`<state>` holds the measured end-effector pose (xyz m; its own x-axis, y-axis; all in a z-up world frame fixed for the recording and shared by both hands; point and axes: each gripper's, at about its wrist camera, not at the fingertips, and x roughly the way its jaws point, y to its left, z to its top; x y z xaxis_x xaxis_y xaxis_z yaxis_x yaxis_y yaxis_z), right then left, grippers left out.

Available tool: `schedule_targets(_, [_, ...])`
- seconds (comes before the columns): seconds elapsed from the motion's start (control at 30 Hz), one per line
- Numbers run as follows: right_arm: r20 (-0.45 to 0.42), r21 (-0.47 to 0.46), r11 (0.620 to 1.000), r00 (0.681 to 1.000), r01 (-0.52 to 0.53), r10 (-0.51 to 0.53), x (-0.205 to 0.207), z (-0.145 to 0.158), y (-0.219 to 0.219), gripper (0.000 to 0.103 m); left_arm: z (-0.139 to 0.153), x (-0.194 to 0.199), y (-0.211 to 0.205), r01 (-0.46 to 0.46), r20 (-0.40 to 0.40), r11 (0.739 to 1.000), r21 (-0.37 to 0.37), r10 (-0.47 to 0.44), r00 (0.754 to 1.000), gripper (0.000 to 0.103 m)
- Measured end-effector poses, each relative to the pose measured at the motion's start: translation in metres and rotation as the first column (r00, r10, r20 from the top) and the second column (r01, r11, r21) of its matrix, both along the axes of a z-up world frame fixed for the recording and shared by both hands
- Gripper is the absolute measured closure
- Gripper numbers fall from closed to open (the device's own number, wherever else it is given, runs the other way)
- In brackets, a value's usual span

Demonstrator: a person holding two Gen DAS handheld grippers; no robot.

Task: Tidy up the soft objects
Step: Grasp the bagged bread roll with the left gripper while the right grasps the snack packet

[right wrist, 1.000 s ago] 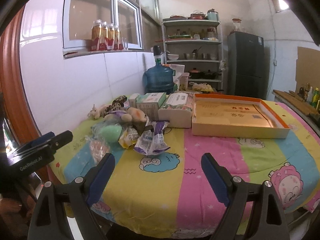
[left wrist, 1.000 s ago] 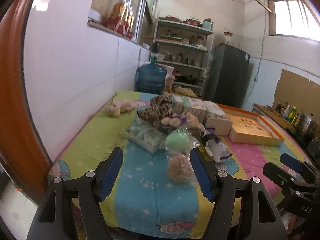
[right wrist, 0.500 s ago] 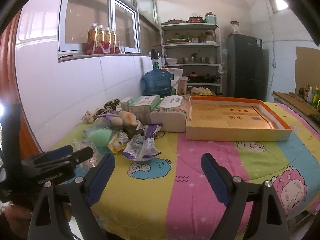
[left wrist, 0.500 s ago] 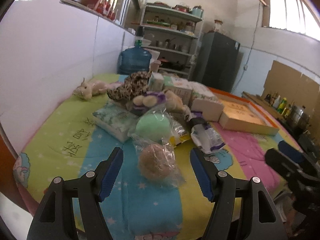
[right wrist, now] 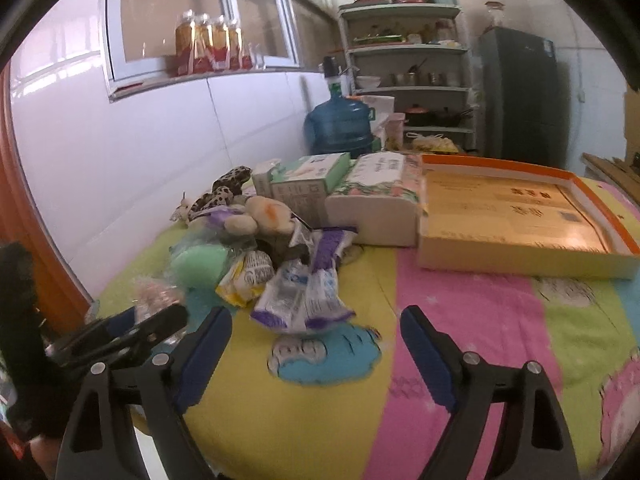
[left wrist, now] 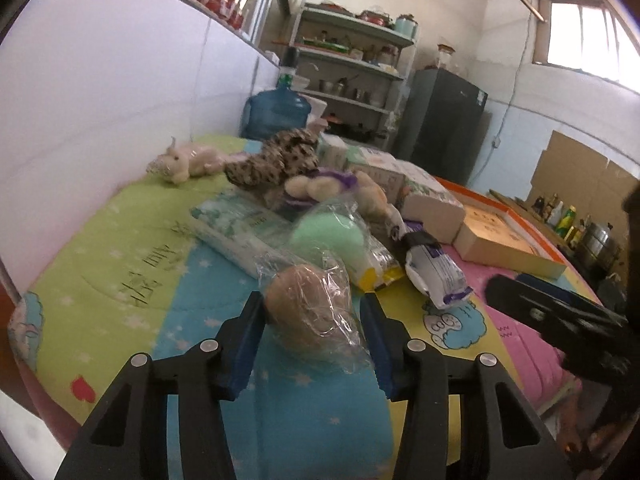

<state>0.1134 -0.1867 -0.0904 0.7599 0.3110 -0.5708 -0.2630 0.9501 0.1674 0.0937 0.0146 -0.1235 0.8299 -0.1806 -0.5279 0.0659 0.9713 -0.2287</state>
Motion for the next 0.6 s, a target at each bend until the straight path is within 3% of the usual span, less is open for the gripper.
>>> schedule_targets(0.3, [-0.096,-0.025,1.0,0.995,0.006,-0.008,0.051,-0.014,0.022,0.029,0.006,-0.006,0.017,-0.028,0.029,0.999,0.016,0.028,0.999,0.053])
schedule_targets(0.37, [-0.129,-0.02,1.0,0.992,0.001,-0.003,0.056,-0.021,0.022,0.04,0.005,-0.005,0.018,-0.026,0.031,0.999,0.019,0.025,0.999,0.053])
schedule_targets(0.5, [-0.14,0.002,1.0,0.99,-0.004,0.004,0.058,-0.029,0.021,0.045,0.004,-0.005,0.018,-0.018,0.043,1.0,0.018,0.017,0.999,0.053])
schedule_targets(0.57, [-0.121,0.006,1.0,0.993,-0.005,0.006,0.053,-0.027,0.019,0.055,0.003,-0.006,0.02,-0.014,0.048,1.0,0.008,0.013,0.999,0.053])
schedule_targets(0.6, [-0.115,-0.001,1.0,0.993,0.001,-0.001,0.051,-0.026,0.018,0.066,0.003,-0.007,0.021,-0.012,0.05,1.0,0.002,0.012,0.999,0.053])
